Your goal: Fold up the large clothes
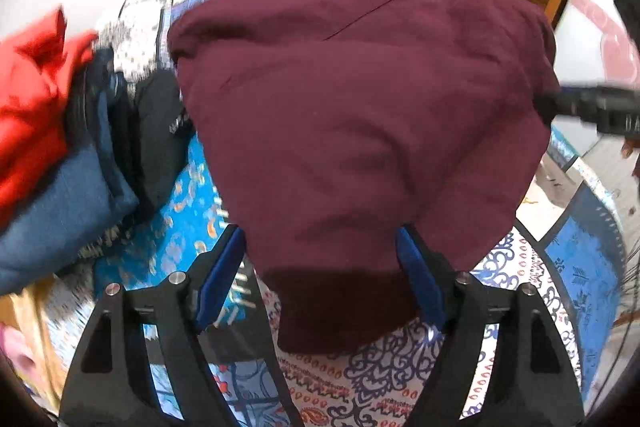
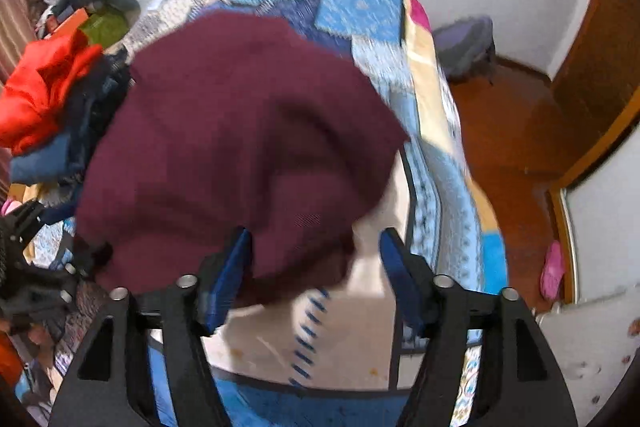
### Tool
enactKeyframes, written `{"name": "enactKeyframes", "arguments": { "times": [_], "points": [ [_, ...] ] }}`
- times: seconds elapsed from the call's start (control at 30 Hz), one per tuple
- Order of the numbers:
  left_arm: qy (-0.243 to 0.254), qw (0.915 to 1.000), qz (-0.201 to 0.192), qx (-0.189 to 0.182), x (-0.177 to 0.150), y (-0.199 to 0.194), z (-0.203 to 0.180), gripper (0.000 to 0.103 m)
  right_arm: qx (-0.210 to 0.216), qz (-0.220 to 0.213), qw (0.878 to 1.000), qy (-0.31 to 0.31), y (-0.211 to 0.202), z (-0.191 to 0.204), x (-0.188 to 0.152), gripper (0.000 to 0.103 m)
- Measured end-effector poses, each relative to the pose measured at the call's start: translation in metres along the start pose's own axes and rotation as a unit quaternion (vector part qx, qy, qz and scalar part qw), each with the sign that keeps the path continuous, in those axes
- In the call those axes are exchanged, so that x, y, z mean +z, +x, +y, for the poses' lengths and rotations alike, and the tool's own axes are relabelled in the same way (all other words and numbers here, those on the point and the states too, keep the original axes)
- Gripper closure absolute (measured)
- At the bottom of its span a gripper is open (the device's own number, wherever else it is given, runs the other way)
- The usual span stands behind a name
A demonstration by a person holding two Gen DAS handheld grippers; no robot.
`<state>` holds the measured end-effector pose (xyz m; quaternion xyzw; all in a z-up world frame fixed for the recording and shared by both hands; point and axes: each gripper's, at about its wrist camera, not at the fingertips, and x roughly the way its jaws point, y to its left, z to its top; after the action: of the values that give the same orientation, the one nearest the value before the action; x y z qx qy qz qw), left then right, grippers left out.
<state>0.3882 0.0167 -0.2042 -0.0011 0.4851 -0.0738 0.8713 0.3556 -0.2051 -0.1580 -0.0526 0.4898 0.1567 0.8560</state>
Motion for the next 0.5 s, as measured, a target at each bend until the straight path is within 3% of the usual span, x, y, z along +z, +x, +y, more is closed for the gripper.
{"name": "enactKeyframes", "arguments": {
  "times": [0.13,0.37,0.5],
  "points": [
    [-0.026,0.9996,-0.003,0.002,-0.002,-0.007,0.014,0.026,0.028,0.0,0.999,0.039,-0.013,-0.012,-0.003,0.035],
    [-0.045,0.9964,-0.054,0.049,0.008,-0.036,0.036,0.025,0.048,-0.063,0.997,0.012,-0.051,0.007,0.017,0.035],
    [-0.071,0.9935,-0.076,0.047,0.021,-0.047,0.047,0.025,0.055,-0.087,0.995,0.007,-0.051,0.019,0.034,0.031]
  ]
}}
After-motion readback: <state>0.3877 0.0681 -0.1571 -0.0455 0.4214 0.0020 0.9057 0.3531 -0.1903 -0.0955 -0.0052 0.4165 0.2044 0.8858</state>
